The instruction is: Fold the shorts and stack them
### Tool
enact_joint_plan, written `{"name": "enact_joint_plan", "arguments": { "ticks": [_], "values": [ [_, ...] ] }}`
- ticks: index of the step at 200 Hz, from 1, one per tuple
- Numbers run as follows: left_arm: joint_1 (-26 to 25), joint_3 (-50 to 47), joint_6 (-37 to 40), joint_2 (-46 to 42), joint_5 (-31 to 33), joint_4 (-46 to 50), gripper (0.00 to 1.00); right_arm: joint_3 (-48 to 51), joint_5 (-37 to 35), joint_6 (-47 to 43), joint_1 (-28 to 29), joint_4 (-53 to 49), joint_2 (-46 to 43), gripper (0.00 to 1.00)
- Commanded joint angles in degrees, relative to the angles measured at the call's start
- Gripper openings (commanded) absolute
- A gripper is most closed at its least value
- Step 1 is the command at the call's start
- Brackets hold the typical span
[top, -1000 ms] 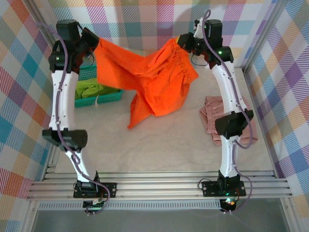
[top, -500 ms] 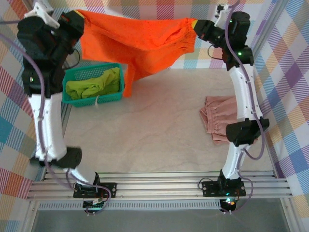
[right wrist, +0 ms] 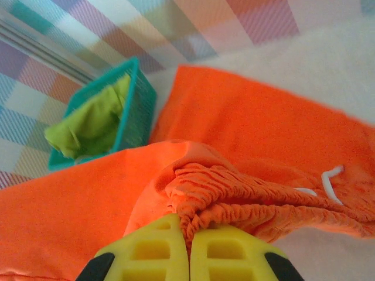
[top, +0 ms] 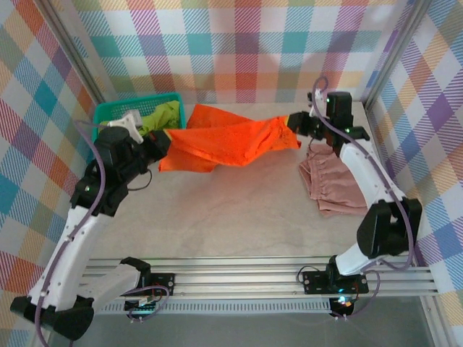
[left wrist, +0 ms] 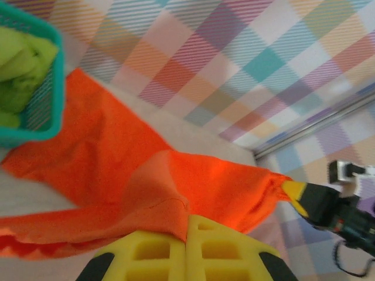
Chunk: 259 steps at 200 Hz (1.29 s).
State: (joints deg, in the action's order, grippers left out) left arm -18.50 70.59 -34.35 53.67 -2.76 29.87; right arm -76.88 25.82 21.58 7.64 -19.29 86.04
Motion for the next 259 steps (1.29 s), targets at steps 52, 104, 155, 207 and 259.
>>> {"name": "enact_joint_plan", "arguments": {
  "ticks": [52, 104, 155, 207, 259],
  "values": [
    [-0.13, 3.31, 3.36, -9.99, 8.54, 9.20, 0.00, 20.96, -10.82, 4.84, 0.00, -10.30, -22.42, 0.00],
    [-0.13, 7.62, 4.94, -9.99, 8.63, 13.62, 0.00, 24.47, -14.65, 7.72, 0.01, -19.49, -29.23, 0.00],
    [-0.13, 9.50, 6.27, -0.85, 9.81, 12.06, 0.00, 22.97, -11.88, 11.99, 0.03, -19.01, -25.40, 0.00],
    [-0.11, 13.98, 9.22, 15.84, 16.33, 3.37, 0.00, 14.83, -13.61, 13.48, 0.01, -16.84, -15.31, 0.02],
    [0.20, 26.89, 10.09, 34.82, 15.96, 2.17, 0.00, 8.26, -16.47, 13.35, -0.05, -15.75, -5.19, 0.04]
  ]
}}
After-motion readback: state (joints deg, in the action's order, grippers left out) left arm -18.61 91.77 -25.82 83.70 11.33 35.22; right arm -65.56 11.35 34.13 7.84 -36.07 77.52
